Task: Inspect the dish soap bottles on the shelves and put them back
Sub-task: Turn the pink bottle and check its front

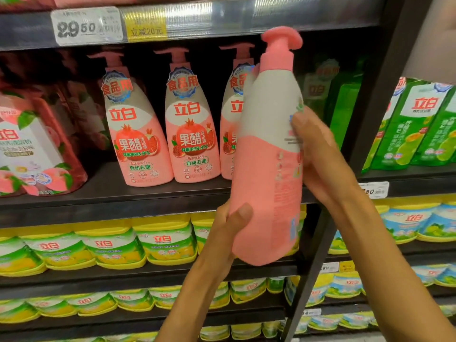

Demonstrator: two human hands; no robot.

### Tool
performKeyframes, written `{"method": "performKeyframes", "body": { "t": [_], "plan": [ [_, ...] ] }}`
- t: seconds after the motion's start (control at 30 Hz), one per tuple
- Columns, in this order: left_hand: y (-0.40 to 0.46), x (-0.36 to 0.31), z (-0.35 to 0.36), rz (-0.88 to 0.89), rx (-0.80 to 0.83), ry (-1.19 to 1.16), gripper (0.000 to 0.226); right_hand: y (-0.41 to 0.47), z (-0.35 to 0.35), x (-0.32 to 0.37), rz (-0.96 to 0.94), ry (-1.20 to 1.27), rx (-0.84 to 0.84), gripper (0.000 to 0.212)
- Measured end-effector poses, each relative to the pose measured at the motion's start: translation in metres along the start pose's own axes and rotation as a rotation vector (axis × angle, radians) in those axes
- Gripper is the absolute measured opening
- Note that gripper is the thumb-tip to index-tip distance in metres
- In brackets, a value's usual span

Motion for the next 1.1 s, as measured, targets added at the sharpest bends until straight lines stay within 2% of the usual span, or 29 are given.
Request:
{"method": "performKeyframes", "body": {
  "t": [0.1, 0.2, 0.27, 0.37, 0.43, 0.53, 0.7, 0.8, 0.97, 1.1],
  "plan": [
    [-0.006, 0.008, 0.010, -0.071, 0.092, -0.100, 0.054, -0.003, 0.008, -0.022, 0.151, 0.094, 0.084, 0.038],
    [-0.005, 0.007, -0.001, -0.095, 0.046, -0.054, 0.055, -0.008, 0.002, -0.022, 0.116, 0.093, 0.043, 0.027],
    [-0.002, 0.000, -0.009, -0.081, -0.020, 0.024, 0.057, -0.011, -0.001, -0.014, 0.052, 0.050, -0.022, 0.033],
    [0.002, -0.016, -0.012, 0.040, -0.109, 0.125, 0.057, -0.017, 0.001, -0.007, -0.019, -0.006, -0.102, 0.055],
    [0.003, -0.019, -0.012, 0.079, -0.141, 0.123, 0.058, -0.018, 0.005, -0.004, -0.014, -0.006, -0.103, 0.054],
    [0.004, -0.023, -0.016, 0.111, -0.150, 0.045, 0.055, -0.016, 0.006, 0.001, 0.001, -0.044, -0.034, 0.048],
    [0.002, -0.025, -0.009, 0.088, -0.082, -0.076, 0.041, -0.010, 0.022, 0.000, 0.087, 0.066, 0.169, 0.083],
    [-0.001, -0.017, -0.007, 0.050, -0.069, -0.067, 0.044, -0.008, 0.022, -0.002, 0.072, 0.100, 0.147, 0.064],
    [0.003, -0.006, -0.009, -0.043, -0.014, 0.117, 0.045, -0.015, 0.017, -0.006, 0.075, 0.013, 0.035, 0.051],
    [0.007, 0.004, -0.014, -0.077, -0.131, 0.034, 0.040, -0.015, 0.017, -0.012, 0.122, -0.058, 0.008, 0.048]
  ]
}}
Point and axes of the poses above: each hand's wrist, its own y-axis towards the middle knuckle, its own z-axis out of the palm, x = y × z, the point moved 10 cm from there along y, towards the middle knuckle, and after that the axes turned 1 degree about x, right-handed, at the moved point
